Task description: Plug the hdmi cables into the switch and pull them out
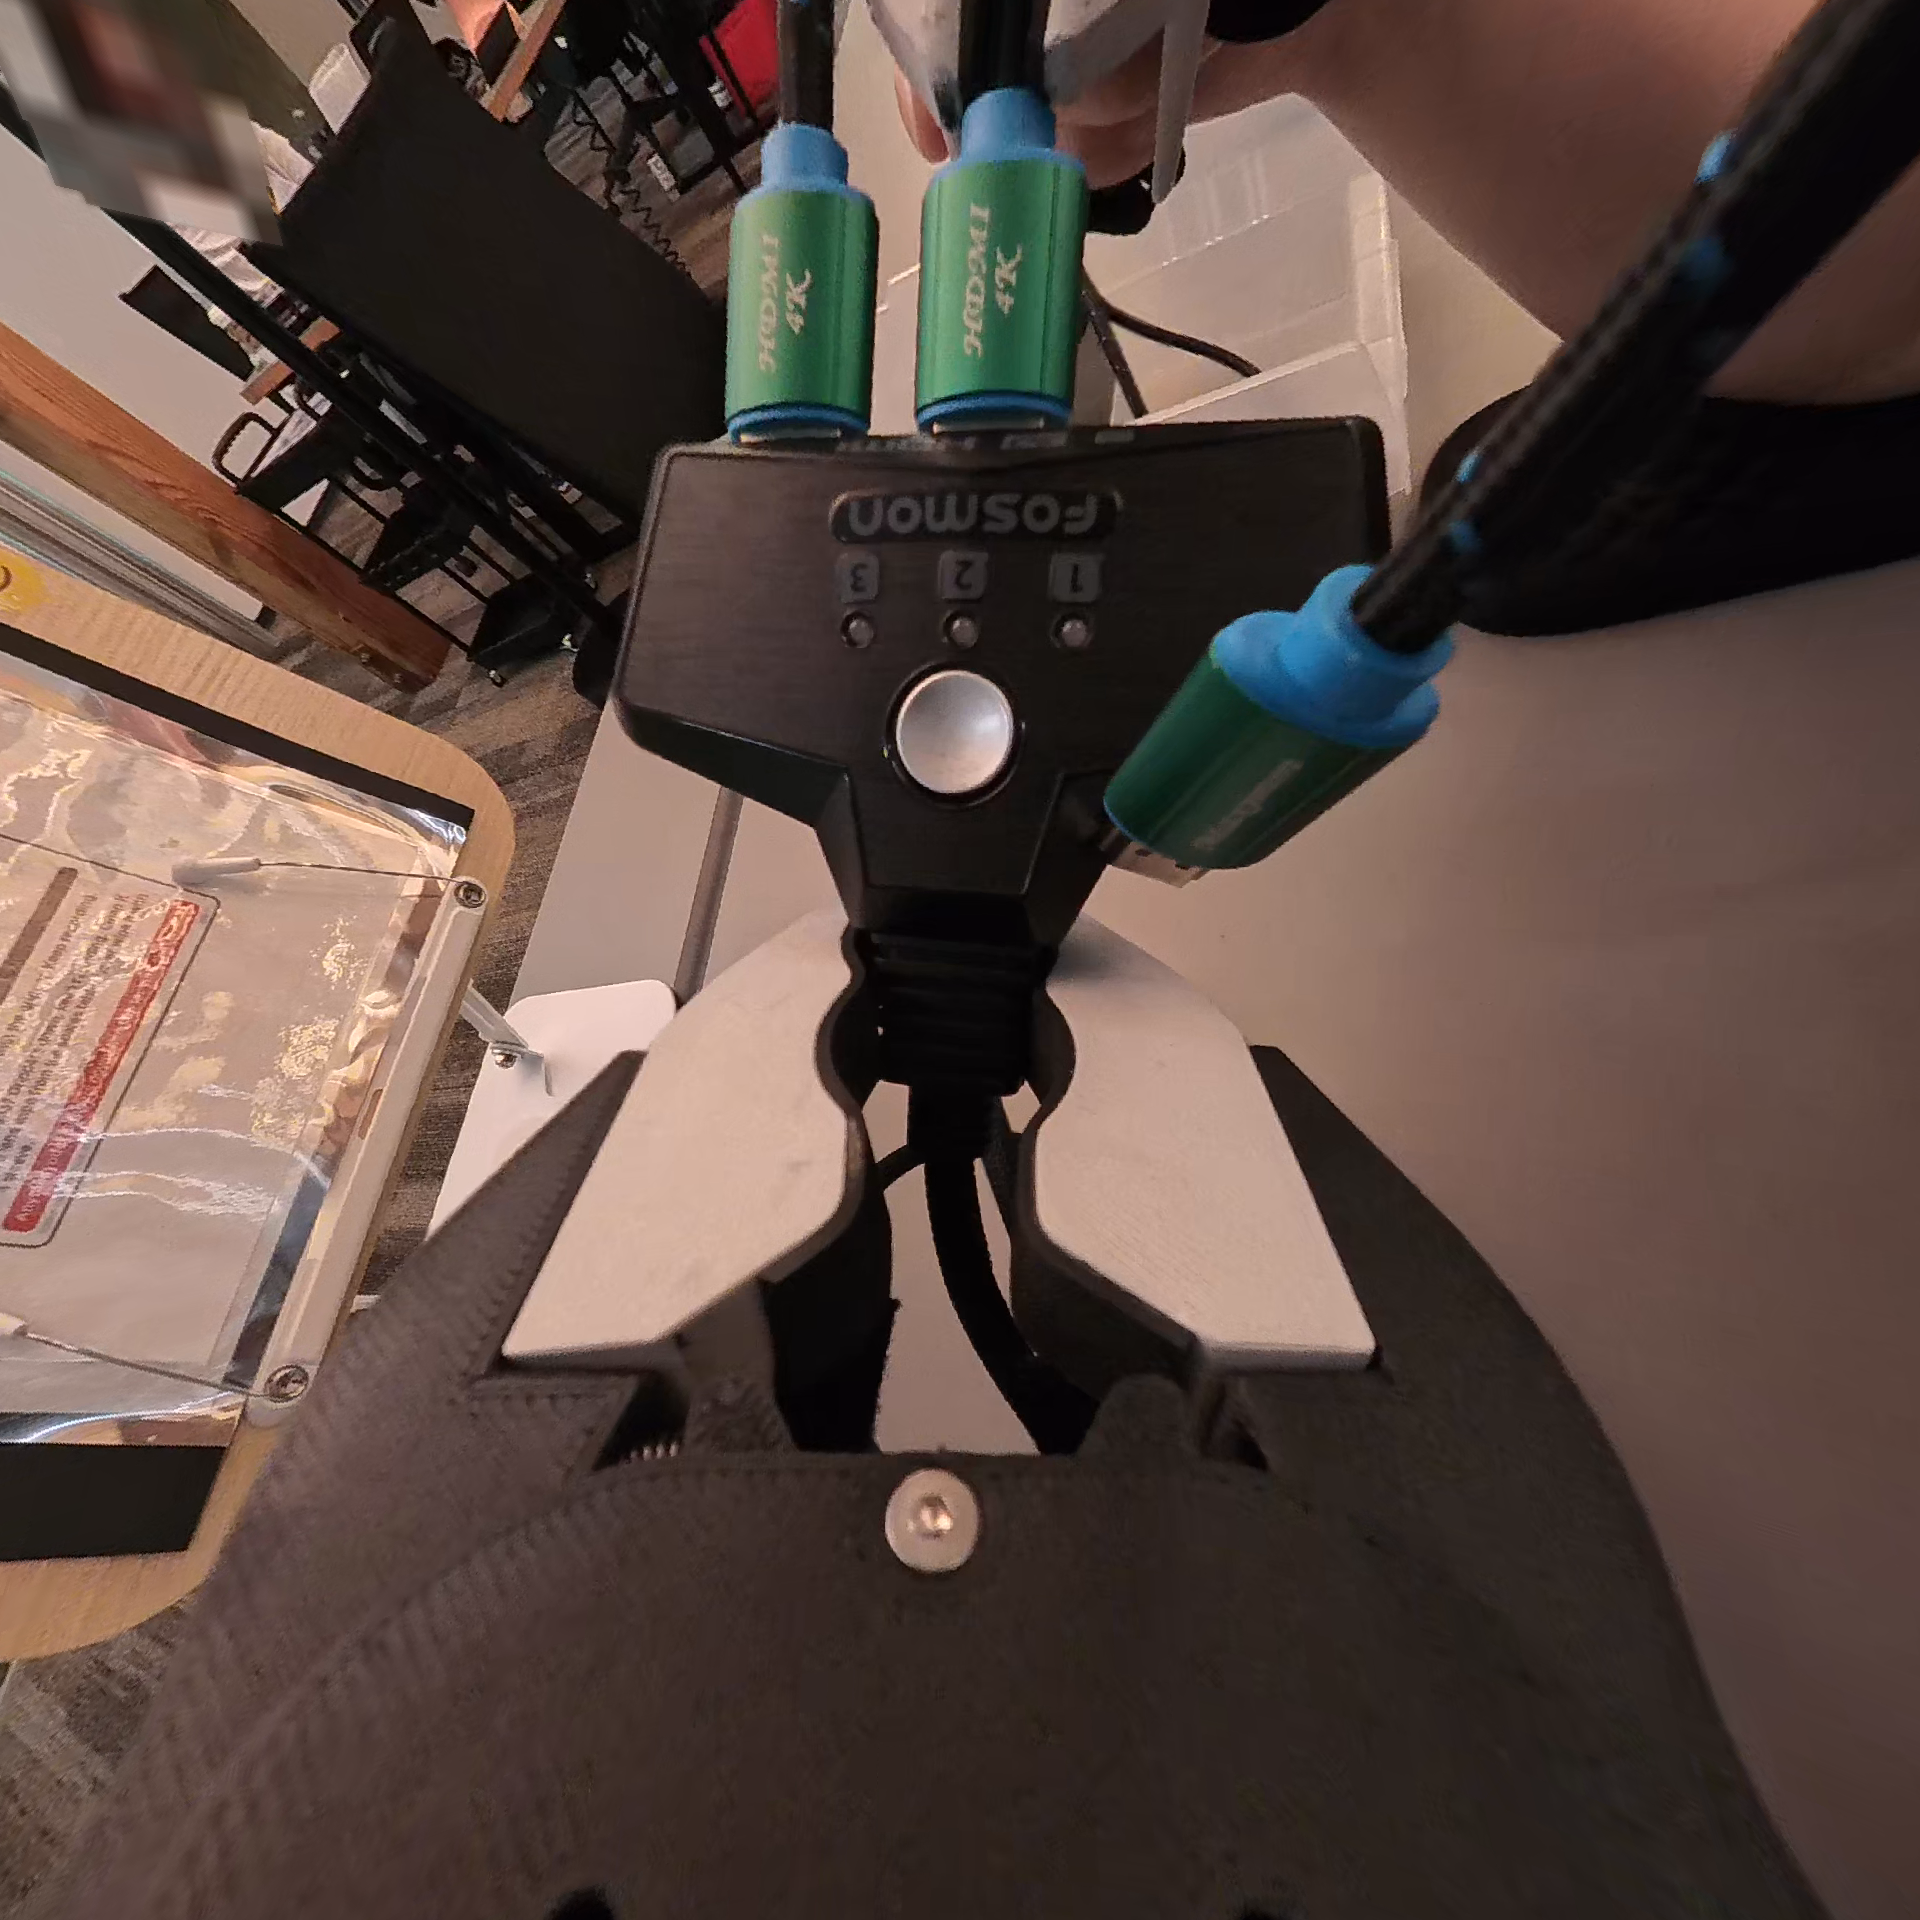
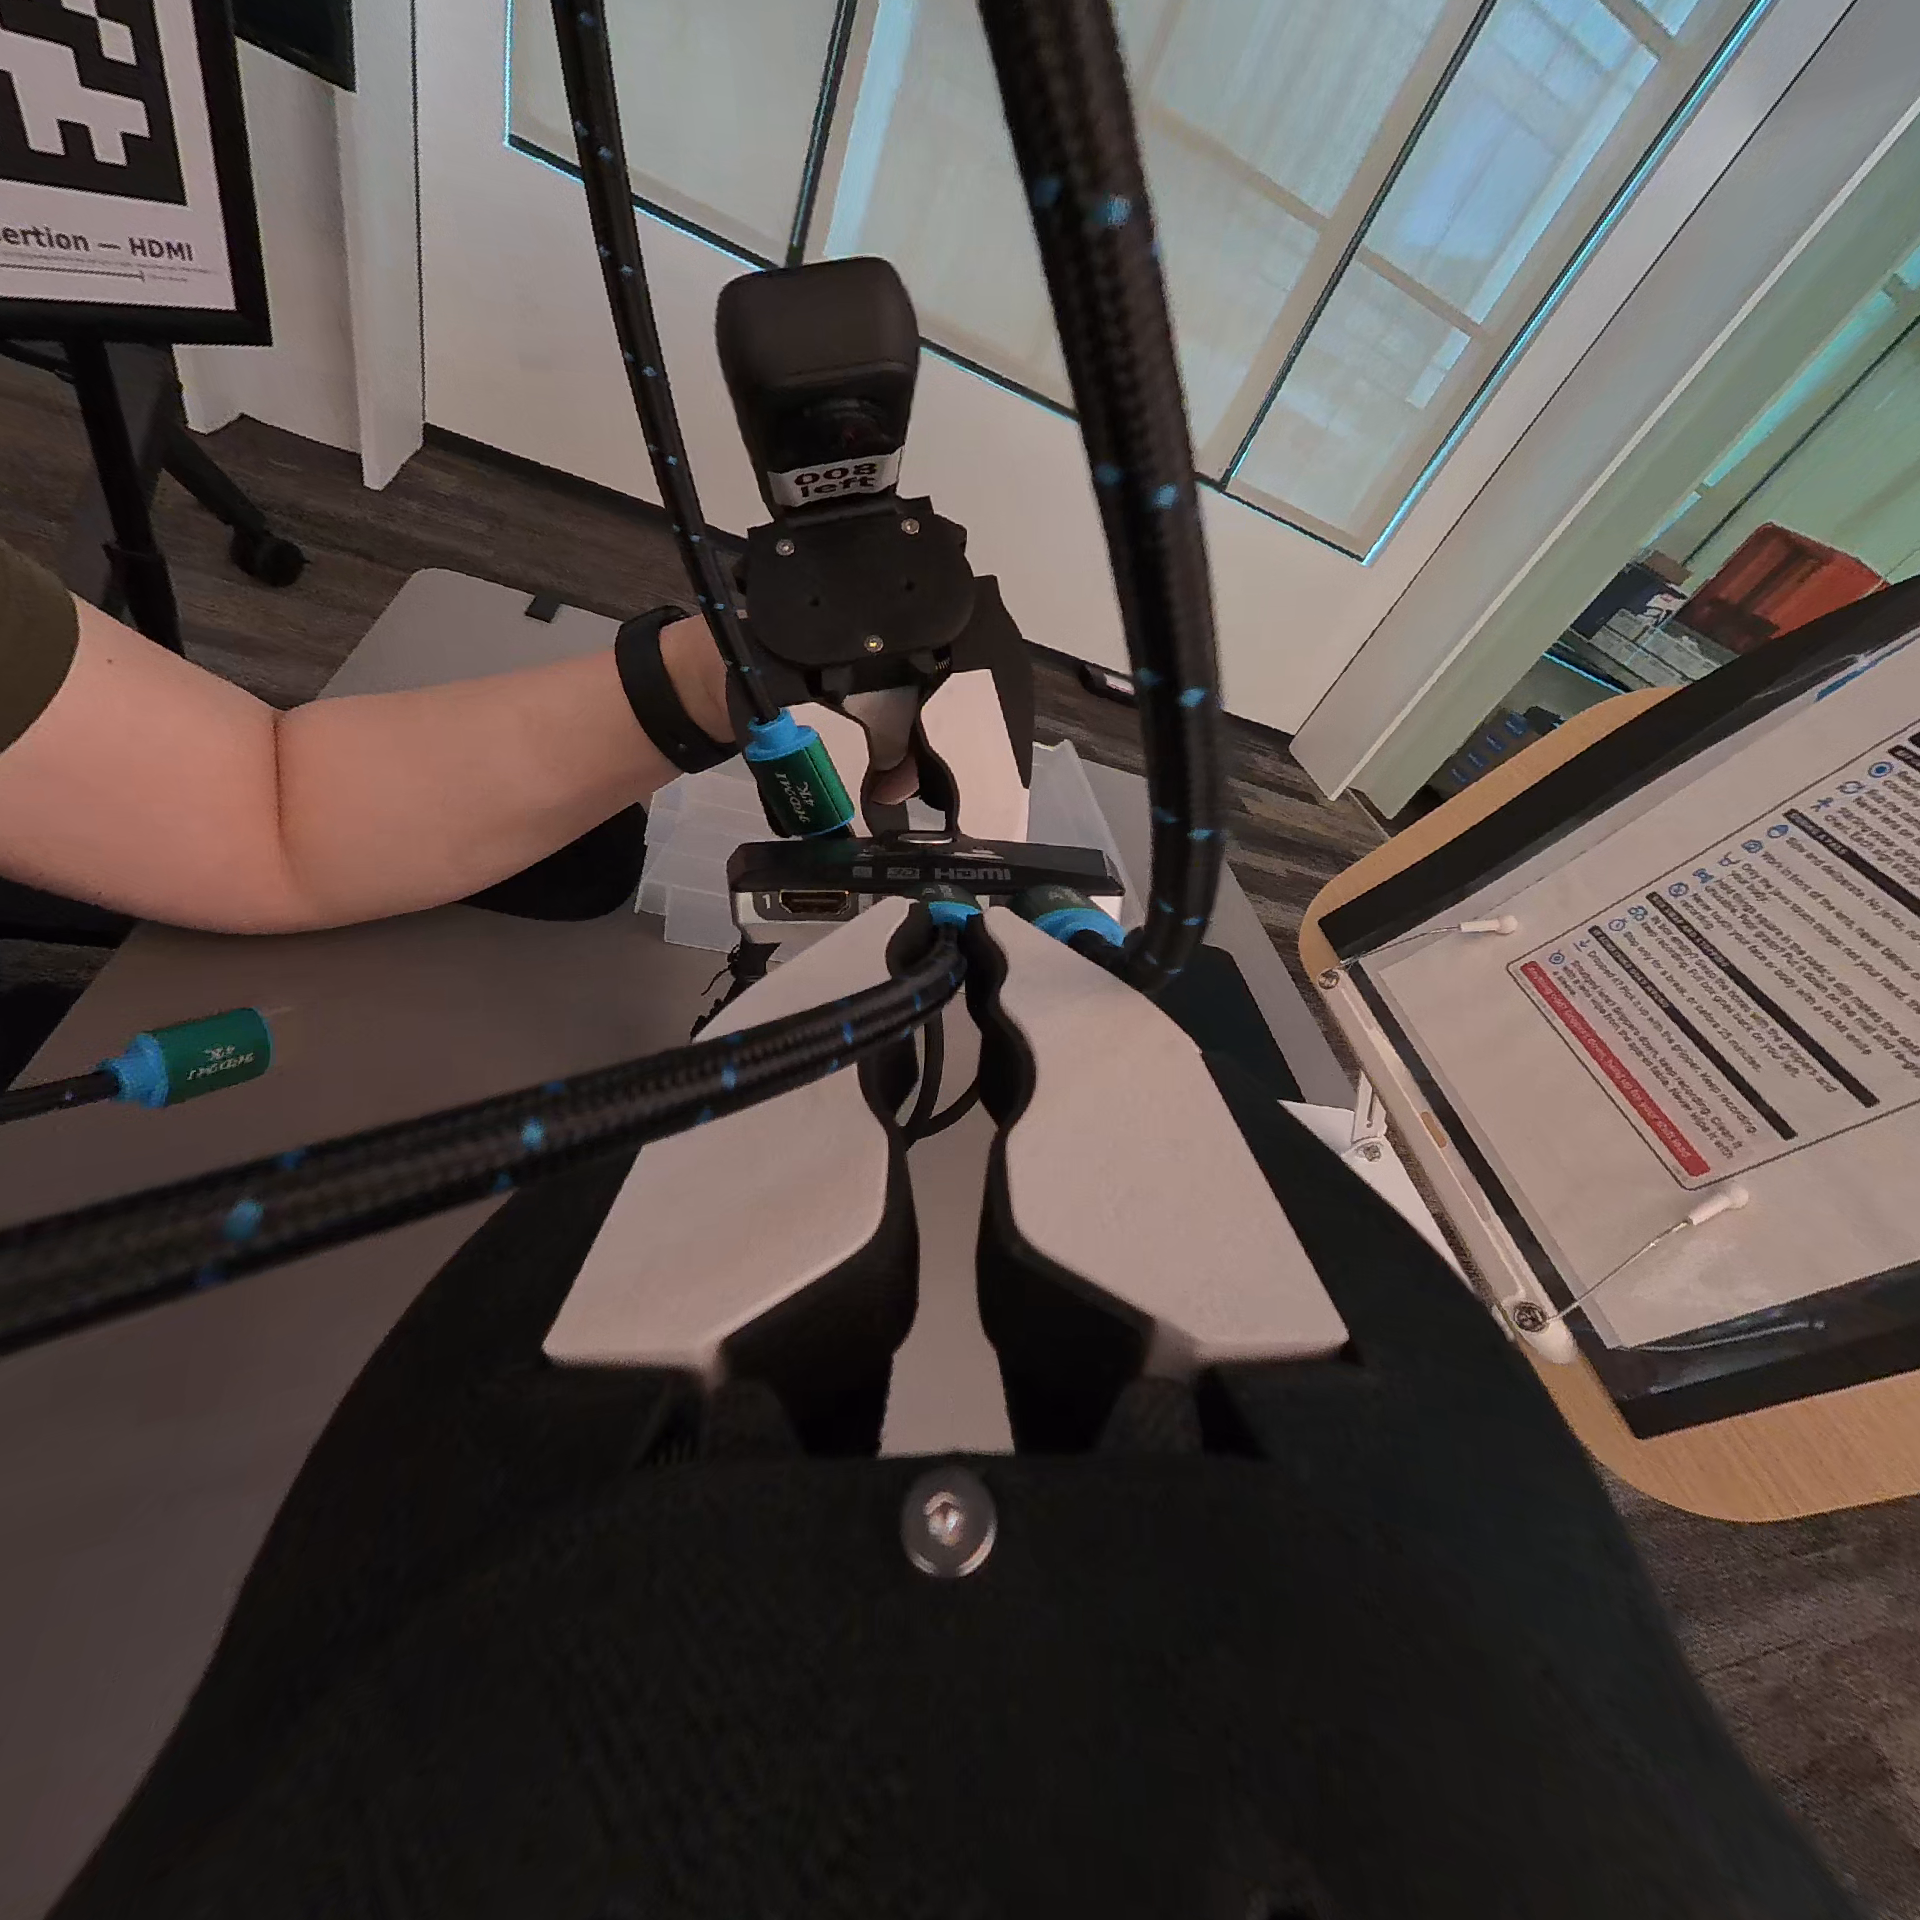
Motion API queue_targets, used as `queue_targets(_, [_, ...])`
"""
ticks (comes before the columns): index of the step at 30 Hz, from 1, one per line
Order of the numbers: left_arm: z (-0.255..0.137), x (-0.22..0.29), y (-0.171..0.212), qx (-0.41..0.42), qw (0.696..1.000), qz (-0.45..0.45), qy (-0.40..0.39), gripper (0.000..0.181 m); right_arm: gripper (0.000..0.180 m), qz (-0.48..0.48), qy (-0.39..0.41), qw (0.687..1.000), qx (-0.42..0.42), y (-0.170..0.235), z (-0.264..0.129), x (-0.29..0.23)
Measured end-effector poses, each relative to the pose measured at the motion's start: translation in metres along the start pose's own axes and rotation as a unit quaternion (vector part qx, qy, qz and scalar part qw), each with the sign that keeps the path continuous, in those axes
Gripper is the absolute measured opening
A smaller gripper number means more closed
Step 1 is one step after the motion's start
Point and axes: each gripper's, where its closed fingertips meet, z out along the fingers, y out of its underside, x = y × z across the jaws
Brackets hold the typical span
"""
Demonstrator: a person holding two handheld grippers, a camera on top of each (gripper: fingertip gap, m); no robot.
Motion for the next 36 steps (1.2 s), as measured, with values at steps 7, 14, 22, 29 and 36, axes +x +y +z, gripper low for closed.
queue_targets(7, [0.002, -0.005, 0.004, -0.012, 0.999, 0.026, -0.039, 0.023, 0.007, 0.0, 0.001, 1.0, -0.002, 0.001, 0.002, 0.0])
queue_targets(14, [0.01, -0.004, 0.003, -0.01, 0.999, 0.025, -0.03, 0.023, 0.007, 0.007, 0.004, 1.0, 0.0, 0.001, -0.002, 0.002])
queue_targets(22, [0.011, -0.007, 0.006, -0.019, 0.998, 0.043, -0.047, 0.023, 0.007, -0.005, 0.006, 1.0, -0.007, 0.002, 0.0, 0.001])
queue_targets(29, [0.009, -0.007, 0.009, -0.033, 0.998, 0.041, -0.044, 0.022, 0.007, -0.002, 0.002, 1.0, -0.004, 0.004, 0.002, 0.001])
queue_targets(36, [0.008, -0.004, 0.01, -0.03, 0.999, 0.031, -0.029, 0.022, 0.007, 0.014, -0.006, 1.0, 0.001, 0.005, 0.003, 0.002])
